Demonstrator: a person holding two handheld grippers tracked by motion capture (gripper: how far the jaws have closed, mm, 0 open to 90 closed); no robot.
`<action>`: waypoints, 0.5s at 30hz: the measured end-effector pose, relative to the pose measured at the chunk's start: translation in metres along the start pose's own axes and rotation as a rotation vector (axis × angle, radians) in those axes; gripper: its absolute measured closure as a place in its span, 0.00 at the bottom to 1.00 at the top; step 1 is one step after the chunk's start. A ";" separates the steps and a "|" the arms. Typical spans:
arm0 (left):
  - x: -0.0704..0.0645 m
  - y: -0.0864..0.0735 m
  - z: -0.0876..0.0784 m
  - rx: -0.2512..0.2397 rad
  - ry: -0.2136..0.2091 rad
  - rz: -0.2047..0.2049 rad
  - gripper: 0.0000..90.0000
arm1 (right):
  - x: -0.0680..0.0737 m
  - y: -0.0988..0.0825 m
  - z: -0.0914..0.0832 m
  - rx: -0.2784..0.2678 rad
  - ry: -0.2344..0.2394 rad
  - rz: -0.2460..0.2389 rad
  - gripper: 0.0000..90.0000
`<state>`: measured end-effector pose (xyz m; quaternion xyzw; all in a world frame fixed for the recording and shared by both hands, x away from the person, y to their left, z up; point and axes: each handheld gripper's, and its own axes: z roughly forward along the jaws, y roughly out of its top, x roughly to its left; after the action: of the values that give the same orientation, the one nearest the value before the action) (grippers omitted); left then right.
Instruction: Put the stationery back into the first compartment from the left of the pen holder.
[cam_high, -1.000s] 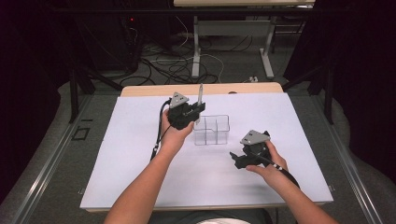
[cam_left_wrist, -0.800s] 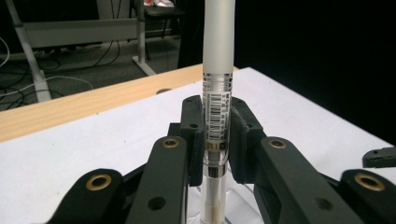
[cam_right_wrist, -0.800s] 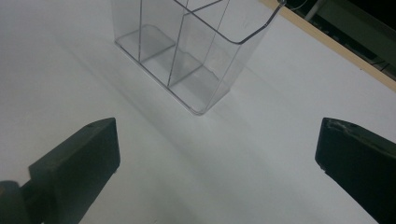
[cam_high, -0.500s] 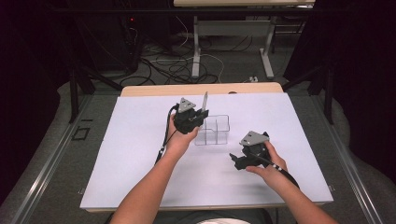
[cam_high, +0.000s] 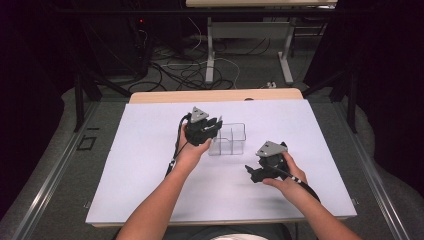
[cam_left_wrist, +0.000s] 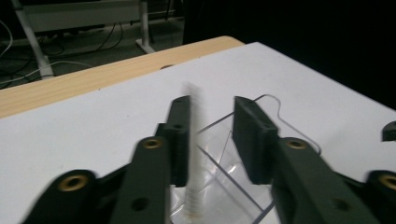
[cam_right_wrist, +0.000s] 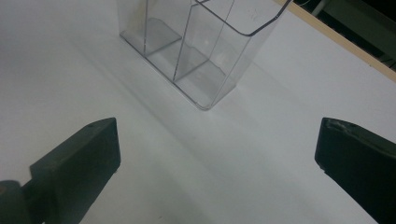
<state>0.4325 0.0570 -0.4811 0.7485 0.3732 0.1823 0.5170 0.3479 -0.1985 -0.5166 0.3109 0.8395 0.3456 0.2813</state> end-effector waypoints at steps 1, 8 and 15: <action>0.000 0.001 -0.003 0.002 0.003 0.007 0.68 | 0.000 0.000 0.000 -0.001 -0.001 0.002 0.00; 0.001 0.002 -0.020 -0.026 -0.021 -0.015 0.55 | -0.001 -0.001 -0.001 0.002 -0.005 0.023 0.00; 0.000 0.006 -0.042 -0.027 -0.065 -0.025 0.40 | -0.004 -0.001 -0.001 -0.006 -0.014 0.029 0.00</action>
<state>0.4070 0.0821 -0.4594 0.7422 0.3631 0.1564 0.5411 0.3492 -0.2021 -0.5162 0.3245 0.8319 0.3500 0.2830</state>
